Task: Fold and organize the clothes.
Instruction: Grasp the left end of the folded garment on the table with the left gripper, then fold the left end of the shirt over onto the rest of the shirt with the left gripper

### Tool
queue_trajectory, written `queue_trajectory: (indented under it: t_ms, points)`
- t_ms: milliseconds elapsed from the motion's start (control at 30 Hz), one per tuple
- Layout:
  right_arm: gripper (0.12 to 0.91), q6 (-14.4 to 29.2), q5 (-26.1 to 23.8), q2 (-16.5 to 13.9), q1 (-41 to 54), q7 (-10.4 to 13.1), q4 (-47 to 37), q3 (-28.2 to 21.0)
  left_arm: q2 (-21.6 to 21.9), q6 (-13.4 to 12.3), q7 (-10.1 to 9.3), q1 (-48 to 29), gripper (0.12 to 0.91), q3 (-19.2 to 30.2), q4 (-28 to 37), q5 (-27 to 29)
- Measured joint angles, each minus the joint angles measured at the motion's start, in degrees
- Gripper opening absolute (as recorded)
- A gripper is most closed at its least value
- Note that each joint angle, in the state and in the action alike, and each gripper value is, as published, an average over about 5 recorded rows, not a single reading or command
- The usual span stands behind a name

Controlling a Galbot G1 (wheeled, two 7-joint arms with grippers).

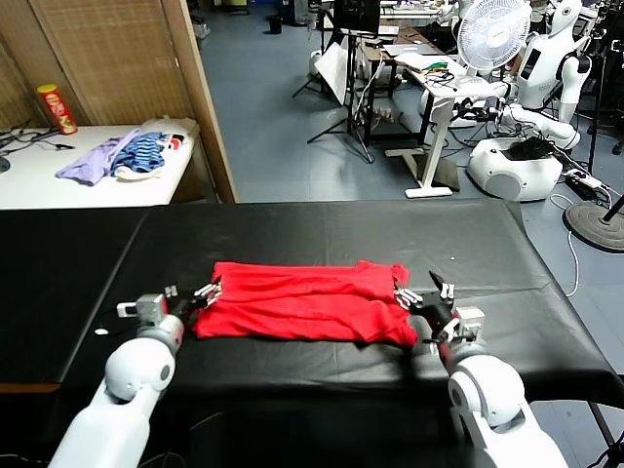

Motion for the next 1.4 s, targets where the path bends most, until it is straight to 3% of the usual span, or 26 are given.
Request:
queue_trajectory:
  t_ms: [133,267,633,800,900,1100,1267,1400]
  points:
    - [0.798,-0.04,-0.38,0.14,-0.76,-0.05,0.64,0.13,-1.02,-0.24,0.89,1.37,0.783,-0.08,0.35,-1.38]
    - [0.798,-0.03,-0.86,0.26,-1.22,-0.08,1.12,0.09,-2.06,-0.53,1.4,1.75,0.705,0.29,0.97,-1.19]
    - [0.798,0.06,-1.97,0.85,-1.1,-0.17,0.99,-0.53,-4.4,-1.79,2.43,3.21,0.17,1.79,0.38,6.88]
    - [0.798,-0.09,-1.81,0.78,-0.69,0.1,1.17,-0.42,-4.88,-2.62,3.11,3.41,0.156,2.33,0.23,12.45]
    - [0.798,-0.25,-1.56,0.74,-0.61,0.37,1.51,-0.11,-4.3,-4.4,4.29,3.1,0.151,2.16,0.93,18.8]
    - [0.798,-0.64,-1.32,0.95,-0.85,0.75,2.49,0.15,0.88,-7.37,5.61,2.28,0.151,-0.64,2.88,32.34]
    - [0.798,-0.91,-1.41,1.6,-1.16,1.0,3.04,0.05,8.46,-7.62,5.97,3.16,0.151,-3.64,2.98,35.69]
    - [0.798,-0.97,-1.66,1.93,-1.83,1.11,3.5,0.29,10.86,-5.75,5.7,4.13,0.151,-3.5,0.98,35.05]
